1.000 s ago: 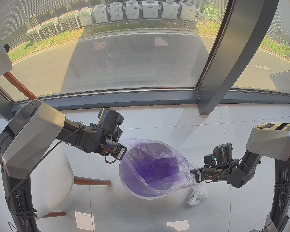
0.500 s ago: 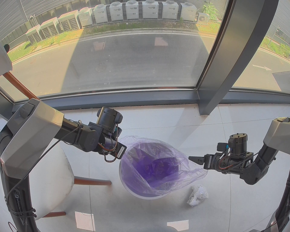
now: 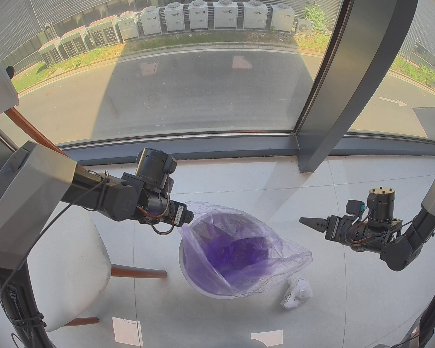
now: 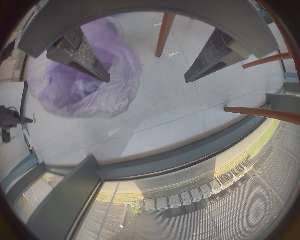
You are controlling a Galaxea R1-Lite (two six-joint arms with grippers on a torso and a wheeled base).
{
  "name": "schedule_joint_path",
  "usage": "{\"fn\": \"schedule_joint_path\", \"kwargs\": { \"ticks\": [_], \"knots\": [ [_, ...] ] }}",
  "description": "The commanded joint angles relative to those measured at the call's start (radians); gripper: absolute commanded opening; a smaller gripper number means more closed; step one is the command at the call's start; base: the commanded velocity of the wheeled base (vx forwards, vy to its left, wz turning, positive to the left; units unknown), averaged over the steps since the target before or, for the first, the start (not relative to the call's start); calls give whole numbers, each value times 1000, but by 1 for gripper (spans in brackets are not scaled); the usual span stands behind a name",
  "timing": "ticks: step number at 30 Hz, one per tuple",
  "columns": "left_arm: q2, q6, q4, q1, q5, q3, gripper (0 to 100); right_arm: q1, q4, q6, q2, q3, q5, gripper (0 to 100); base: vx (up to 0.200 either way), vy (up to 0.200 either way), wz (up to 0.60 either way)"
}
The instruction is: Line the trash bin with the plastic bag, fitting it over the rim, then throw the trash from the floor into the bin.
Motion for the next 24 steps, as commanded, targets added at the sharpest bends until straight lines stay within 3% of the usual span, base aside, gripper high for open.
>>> {"fn": "schedule_joint_path", "kwargs": {
  "ticks": [1,8,12,14,16,17,18,21,24],
  "knots": [
    [-102,-62,0,-7,-18,3,100,10,-13,64,-47,21,5,100,0,0,0],
    [-220,-121,-1,-21,-26,20,100,47,-10,86,-58,21,-14,100,0,0,0],
    [-330,-230,23,-50,-43,63,100,93,1,86,-49,21,-121,100,0,0,0],
    [-375,-328,71,-81,-61,132,100,117,-2,89,-40,25,-196,100,0,0,0],
    [-413,-421,123,-121,-86,207,100,120,-13,101,-36,30,-211,100,0,0,0],
    [-413,-421,123,-121,-86,207,100,120,-13,101,-36,30,-211,100,0,0,0],
    [-453,-559,143,-184,-129,284,100,124,-13,132,-49,28,-205,100,0,0,0],
    [-465,-797,140,-251,-188,333,100,133,-3,169,-89,33,-204,100,0,0,0],
    [-468,-932,121,-316,-195,387,100,139,-3,170,-104,59,-213,100,0,0,0]
  ]
}}
